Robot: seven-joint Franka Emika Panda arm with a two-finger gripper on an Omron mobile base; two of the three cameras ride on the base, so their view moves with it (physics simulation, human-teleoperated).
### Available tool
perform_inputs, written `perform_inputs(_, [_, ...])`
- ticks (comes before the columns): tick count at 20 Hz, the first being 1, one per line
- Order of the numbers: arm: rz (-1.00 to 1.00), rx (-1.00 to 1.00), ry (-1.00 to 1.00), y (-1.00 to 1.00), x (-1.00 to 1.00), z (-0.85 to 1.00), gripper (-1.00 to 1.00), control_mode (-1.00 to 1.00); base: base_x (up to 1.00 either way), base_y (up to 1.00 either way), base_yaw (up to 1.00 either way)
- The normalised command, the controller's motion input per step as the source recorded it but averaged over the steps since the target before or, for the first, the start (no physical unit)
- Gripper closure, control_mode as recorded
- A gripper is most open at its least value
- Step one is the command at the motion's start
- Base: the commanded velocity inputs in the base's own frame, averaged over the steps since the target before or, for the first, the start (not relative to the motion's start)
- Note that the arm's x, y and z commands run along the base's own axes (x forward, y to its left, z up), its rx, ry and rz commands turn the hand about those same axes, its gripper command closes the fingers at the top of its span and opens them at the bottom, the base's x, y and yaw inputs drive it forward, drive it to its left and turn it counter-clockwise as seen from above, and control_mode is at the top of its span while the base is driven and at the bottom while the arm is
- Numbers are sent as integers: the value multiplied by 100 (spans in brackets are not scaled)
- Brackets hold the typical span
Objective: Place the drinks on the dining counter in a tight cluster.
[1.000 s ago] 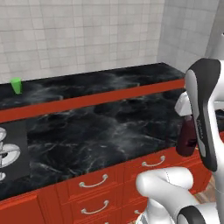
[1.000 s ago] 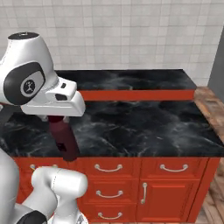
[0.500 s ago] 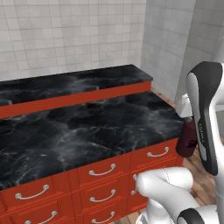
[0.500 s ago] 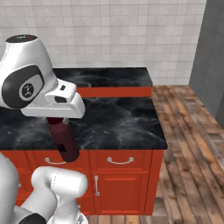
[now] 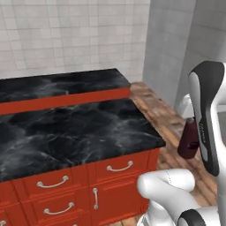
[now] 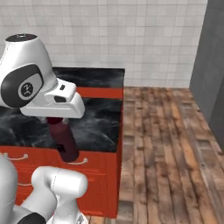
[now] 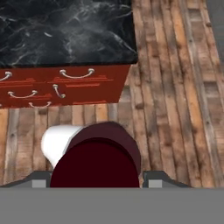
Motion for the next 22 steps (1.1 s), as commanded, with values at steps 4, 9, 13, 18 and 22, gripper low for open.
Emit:
perform_inputs(4, [0, 0, 0, 0, 0, 0, 100, 100, 49, -100, 39])
perform_inputs(9, [0, 0, 0, 0, 0, 0, 100, 100, 52, -100, 52])
perform_inputs(13, [0, 0, 0, 0, 0, 0, 100, 100, 61, -98, 62])
perform_inputs(18, [0, 0, 0, 0, 0, 0, 100, 100, 51, -100, 55])
perform_inputs(22, [0, 0, 0, 0, 0, 0, 100, 100, 56, -100, 48])
